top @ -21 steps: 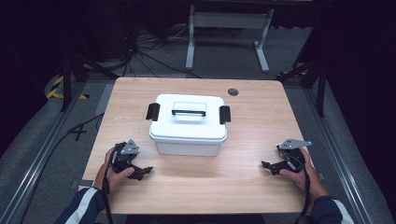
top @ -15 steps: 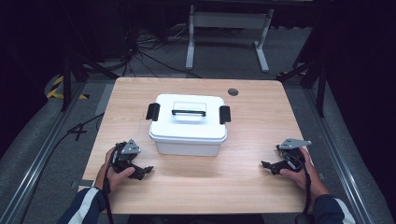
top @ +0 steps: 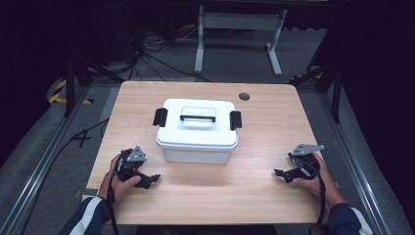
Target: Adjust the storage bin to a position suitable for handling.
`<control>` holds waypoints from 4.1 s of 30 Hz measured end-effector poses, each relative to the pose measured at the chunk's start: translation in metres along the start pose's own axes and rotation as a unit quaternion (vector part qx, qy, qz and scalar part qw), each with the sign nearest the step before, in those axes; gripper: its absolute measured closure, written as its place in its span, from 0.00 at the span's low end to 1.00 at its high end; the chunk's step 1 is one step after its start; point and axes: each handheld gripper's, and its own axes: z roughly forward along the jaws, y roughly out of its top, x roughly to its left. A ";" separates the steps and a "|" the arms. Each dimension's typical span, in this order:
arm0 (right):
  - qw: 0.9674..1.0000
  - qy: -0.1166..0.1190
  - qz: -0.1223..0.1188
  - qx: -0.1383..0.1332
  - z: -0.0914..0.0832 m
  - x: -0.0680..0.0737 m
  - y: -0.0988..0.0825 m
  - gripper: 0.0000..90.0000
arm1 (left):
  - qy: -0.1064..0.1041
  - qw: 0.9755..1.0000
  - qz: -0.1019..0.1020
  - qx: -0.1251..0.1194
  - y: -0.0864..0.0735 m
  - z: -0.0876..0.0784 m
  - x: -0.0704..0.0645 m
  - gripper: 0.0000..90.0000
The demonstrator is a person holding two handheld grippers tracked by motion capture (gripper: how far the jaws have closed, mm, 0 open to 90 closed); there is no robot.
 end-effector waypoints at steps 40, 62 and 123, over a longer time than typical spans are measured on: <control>0.991 0.012 -0.135 0.001 -0.043 0.028 0.084 0.38 | 0.003 1.000 0.001 0.000 0.000 0.000 0.000 0.00; 0.982 0.006 -0.189 -0.014 -0.055 0.041 0.145 0.39 | 0.002 1.000 0.001 0.000 0.000 0.000 0.000 0.00; 0.938 0.037 -0.342 0.038 -0.005 0.122 0.274 0.50 | 0.002 1.000 0.003 0.000 -0.001 -0.001 0.000 0.00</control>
